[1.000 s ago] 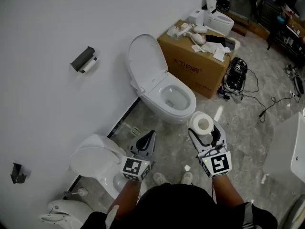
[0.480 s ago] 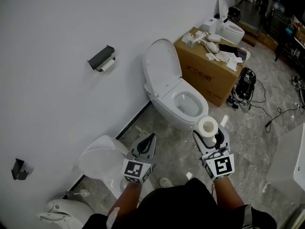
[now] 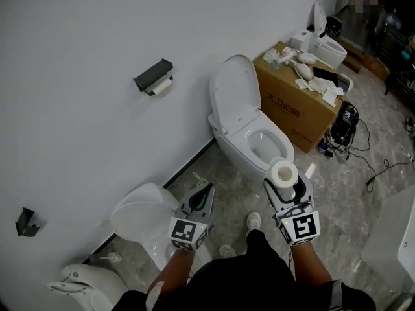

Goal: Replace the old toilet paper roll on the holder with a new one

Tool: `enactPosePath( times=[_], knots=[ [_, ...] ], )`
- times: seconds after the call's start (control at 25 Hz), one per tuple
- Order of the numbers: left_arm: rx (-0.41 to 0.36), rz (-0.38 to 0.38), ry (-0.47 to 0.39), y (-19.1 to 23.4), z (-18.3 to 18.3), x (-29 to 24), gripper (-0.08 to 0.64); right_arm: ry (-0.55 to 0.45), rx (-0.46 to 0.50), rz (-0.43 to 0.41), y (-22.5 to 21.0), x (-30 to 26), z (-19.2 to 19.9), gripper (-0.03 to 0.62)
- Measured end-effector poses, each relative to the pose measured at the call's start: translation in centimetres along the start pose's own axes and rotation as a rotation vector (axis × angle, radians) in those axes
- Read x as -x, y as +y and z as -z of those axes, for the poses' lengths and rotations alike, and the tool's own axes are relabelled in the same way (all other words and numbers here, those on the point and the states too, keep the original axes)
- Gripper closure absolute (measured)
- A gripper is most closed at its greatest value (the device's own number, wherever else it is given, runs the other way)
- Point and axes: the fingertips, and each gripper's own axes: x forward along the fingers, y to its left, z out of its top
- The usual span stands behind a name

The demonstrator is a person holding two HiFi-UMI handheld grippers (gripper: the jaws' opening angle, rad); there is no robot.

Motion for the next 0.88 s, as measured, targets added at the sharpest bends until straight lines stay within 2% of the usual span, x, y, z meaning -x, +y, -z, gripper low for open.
enactPosePath(
  times=[0.16,0.6,0.88],
  knots=[
    [-0.004,-0.025,0.005,1.3,-0.2,-1.5,0.554,0.000,-0.008,-0.029,-1.0,-2.6,0.5,0.285],
    [0.002,-0.163,0.016,6.9,-1.5,-7.4,0.554,-0.011,0.016,-0.173,-4.4,-12.6,0.8,0.285],
    [-0.002,-0.237,0.025,8.4,-2.3,-10.9,0.553,-0.023,0.010,-0.274,-6.5,-17.6,1.1,0.285]
  ],
)
